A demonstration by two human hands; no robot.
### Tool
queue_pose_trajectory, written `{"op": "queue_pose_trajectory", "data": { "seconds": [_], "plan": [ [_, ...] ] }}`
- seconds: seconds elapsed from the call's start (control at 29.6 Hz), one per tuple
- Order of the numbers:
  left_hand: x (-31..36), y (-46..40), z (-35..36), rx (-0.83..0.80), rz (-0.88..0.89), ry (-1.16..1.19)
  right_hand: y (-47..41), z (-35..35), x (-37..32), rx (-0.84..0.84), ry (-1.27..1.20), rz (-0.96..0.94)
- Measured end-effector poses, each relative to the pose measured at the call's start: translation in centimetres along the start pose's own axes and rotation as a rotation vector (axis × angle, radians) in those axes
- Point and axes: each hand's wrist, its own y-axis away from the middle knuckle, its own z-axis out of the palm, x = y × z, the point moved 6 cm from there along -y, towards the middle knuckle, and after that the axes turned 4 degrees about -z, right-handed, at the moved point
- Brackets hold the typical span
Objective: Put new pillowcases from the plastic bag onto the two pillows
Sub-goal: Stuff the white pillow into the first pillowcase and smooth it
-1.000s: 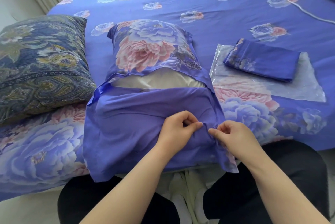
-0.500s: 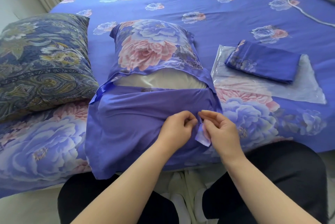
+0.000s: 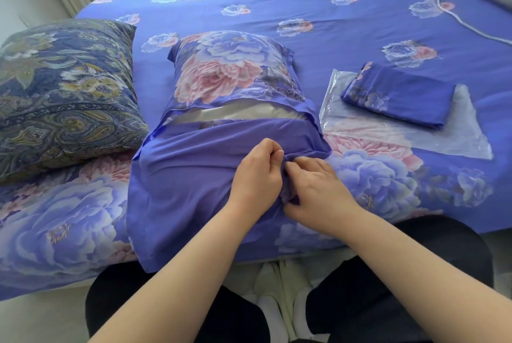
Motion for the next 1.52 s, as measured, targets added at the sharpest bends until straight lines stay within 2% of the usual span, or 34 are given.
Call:
{"op": "queue_pose_trajectory", "data": {
  "seconds": [0.07,0.2,0.24,0.37,0.47,0.54,0.57,0.67,0.71,0.74,0.88,0.94,1.05,1.15,1.25,1.35,1.42,1.45,1.52],
  "plan": [
    [0.5,0.1,-0.4,-0.005,0.033,-0.116,-1.1,0.9,-0.3,-0.138,-0.002,-0.023],
    [3.3,-0.4,-3.9,0.281,0.358,-0.441,-1.7,2.5,-0.5,-0.368,0.279,-0.062],
    [3.3,-1.4,-5.0,0.299,0.367,-0.494,-1.3,2.8,-0.2,-0.433,0.297,-0.043],
    [-2.3,-5.2,-10.4,0.252,0.065,-0.671,-0.2,2.3,2.4,-0.682,0.224,0.114],
    [-5.2,-2.8,-13.3,0.385,0.059,-0.609,-1.0,0.1,3.3,-0.775,0.061,0.151],
    [-6.8,-0.5,-14.1,0.503,0.082,-0.501,-2.3,-1.7,2.8,-0.714,-0.082,0.168],
    [-7.8,0.5,-14.3,0.544,0.065,-0.450,-3.2,-2.7,2.4,-0.593,-0.150,0.176],
    [-11.0,3.1,-14.1,0.633,0.000,-0.227,-4.7,-5.8,0.5,0.035,-0.359,0.146],
    [-11.7,4.1,-13.6,0.665,-0.011,-0.129,-4.6,-6.2,-0.9,0.188,-0.403,0.072],
    [-12.2,5.1,-12.8,0.695,-0.018,-0.039,-4.3,-5.9,-2.7,0.247,-0.432,-0.014],
    [-14.1,7.6,-10.0,0.712,-0.078,0.096,-3.0,-0.6,-10.0,0.091,-0.411,-0.289],
    [-14.9,7.7,-9.9,0.709,-0.138,0.104,-3.3,1.0,-11.8,0.110,-0.349,-0.376],
    [-14.8,7.1,-10.7,0.693,-0.138,0.069,-4.5,1.6,-12.5,0.179,-0.237,-0.329],
    [-13.6,5.4,-12.5,0.673,-0.057,-0.044,-5.4,1.9,-13.2,0.170,-0.128,-0.238],
    [-12.2,3.3,-14.5,0.647,0.024,-0.054,-5.9,1.4,-13.4,0.218,-0.060,-0.162],
    [-11.1,1.4,-15.3,0.599,-0.019,-0.076,-6.6,1.1,-13.0,0.230,-0.026,-0.077],
    [-10.7,-0.2,-15.1,0.501,-0.096,-0.123,-7.3,1.8,-12.6,0.130,0.024,-0.020],
    [-10.5,-1.2,-14.8,0.389,-0.129,-0.137,-7.5,2.1,-12.3,0.089,0.057,0.006],
    [-10.0,-3.3,-13.6,0.056,-0.191,-0.259,-7.6,2.0,-11.8,0.054,0.072,0.047]
  ]
}}
